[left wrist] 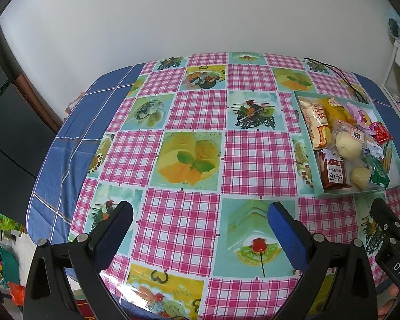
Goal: Organize snacks
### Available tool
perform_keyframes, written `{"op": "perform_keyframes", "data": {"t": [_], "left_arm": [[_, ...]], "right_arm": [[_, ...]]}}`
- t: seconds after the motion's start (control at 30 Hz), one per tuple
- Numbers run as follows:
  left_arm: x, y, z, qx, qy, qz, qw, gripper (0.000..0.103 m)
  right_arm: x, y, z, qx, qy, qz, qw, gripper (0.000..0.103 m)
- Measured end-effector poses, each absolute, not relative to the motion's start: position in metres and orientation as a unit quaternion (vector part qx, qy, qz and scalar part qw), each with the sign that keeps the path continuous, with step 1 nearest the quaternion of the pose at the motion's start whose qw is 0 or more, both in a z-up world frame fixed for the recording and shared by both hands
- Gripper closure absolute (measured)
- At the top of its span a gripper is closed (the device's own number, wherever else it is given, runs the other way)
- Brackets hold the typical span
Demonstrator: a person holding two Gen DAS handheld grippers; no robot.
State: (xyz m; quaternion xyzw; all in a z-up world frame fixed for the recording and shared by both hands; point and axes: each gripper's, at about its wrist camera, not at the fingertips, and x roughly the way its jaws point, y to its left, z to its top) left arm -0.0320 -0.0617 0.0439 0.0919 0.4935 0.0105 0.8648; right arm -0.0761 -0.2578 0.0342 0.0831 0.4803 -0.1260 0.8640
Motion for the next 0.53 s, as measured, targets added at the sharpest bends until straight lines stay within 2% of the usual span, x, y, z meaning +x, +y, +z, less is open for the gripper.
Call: {"op": "perform_keyframes", "data": {"t": [0.53], "left_arm": [[-0.0328, -0.0614, 0.0435, 0.09, 0.491, 0.009, 0.866, 0.002]], "right_arm": [[-0.0762, -0.2594, 0.034, 0.082, 0.481, -0.124, 0.864, 0.0]]}}
